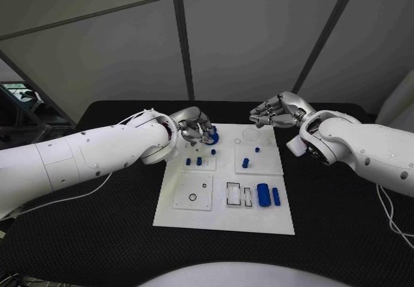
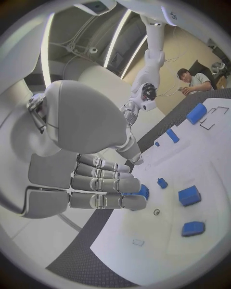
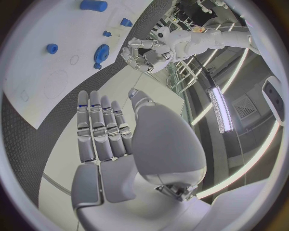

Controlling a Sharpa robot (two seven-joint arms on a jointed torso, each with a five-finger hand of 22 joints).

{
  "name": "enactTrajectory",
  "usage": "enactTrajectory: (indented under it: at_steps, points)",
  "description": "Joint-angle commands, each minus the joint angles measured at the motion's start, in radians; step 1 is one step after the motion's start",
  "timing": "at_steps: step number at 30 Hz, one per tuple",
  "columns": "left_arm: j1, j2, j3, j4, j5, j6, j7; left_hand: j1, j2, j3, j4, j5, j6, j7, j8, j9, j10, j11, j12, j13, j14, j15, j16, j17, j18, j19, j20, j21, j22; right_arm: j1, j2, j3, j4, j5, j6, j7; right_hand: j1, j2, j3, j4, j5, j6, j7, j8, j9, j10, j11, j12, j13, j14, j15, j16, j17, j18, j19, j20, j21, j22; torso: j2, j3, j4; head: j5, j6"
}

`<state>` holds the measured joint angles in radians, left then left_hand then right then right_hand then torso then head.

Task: Assemble the parts on the task board

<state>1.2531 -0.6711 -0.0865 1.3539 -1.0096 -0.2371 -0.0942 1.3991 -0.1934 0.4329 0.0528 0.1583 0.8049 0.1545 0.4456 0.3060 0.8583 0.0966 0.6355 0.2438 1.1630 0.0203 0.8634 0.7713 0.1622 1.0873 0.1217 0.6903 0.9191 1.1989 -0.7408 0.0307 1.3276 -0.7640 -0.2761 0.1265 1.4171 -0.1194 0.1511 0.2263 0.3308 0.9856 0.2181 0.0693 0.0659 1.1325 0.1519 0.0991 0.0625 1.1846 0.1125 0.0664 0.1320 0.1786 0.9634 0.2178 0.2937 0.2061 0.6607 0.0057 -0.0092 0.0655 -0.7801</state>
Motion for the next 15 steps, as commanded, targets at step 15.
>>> enactTrajectory:
  at_steps: [15]
  points:
    - [-0.027,0.086,-0.028,-0.098,-0.360,0.034,0.128,-0.001,-0.016,-0.040,-0.007,-0.001,0.105,-0.028,-0.122,-0.128,0.054,-0.007,-0.139,-0.134,0.256,-0.011,0.363,0.243,-0.060,0.285,-0.014,0.433,0.320,0.001,0.006,0.000,0.009,-0.008,0.007,0.007,-0.003,0.011,-0.004,-0.002,0.004,-0.004,-0.001,-0.002,0.001,-0.008,0.002,0.006,0.000,-0.008,-0.001,-0.002,-0.002,0.003,0.006,0.001,-0.003,-0.002,-0.001,-0.0002,0.0011,-0.012,0.000]
